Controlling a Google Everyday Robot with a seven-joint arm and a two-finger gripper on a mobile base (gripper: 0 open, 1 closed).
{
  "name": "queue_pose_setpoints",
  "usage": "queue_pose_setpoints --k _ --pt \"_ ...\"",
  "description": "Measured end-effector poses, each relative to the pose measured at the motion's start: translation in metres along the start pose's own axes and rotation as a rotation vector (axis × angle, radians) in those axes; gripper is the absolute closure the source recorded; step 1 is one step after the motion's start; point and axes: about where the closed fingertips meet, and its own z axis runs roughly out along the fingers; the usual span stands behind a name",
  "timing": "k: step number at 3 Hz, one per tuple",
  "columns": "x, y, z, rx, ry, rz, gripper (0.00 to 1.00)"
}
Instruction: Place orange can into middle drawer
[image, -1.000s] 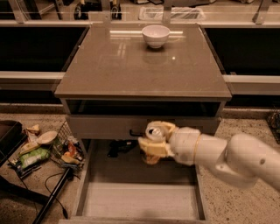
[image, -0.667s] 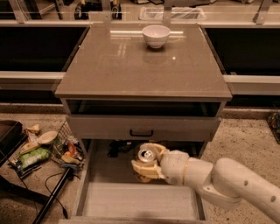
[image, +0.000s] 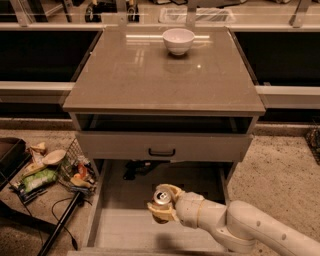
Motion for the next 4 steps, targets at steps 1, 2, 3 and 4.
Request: queue_pose_setpoints --k 1,2,3,4 --pt "0.042 -0.015 0.007 0.028 0.03 0.015 1.0" --pt "0.076 -0.026 0.002 0.071 0.058 0.053 1.0" --pt "0.078 -0.026 0.002 0.072 0.059 0.056 1.0" --pt "0.078 -0.033 0.012 0.055 0.017 0.02 1.0"
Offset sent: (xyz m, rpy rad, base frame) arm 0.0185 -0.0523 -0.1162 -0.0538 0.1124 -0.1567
